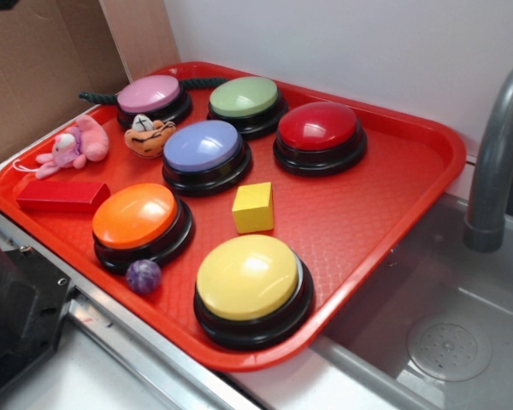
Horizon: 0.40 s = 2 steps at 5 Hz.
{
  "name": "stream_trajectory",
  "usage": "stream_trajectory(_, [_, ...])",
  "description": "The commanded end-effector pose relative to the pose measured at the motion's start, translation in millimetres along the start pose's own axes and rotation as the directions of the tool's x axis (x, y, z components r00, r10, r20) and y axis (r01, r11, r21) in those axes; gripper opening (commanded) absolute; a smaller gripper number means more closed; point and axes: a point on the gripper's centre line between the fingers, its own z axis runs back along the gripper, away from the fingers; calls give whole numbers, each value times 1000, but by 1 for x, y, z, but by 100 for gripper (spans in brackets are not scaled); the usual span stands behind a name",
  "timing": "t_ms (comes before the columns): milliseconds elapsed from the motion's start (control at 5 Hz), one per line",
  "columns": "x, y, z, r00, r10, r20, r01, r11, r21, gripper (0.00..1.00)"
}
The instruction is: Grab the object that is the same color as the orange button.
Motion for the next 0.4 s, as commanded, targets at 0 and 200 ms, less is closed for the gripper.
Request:
stream_trajectory(0, [0, 0, 0, 1000, 0, 0, 0, 1000, 0, 100])
stream_trajectory(200, [13, 7, -9, 997, 74, -33, -76, 996, -44, 100])
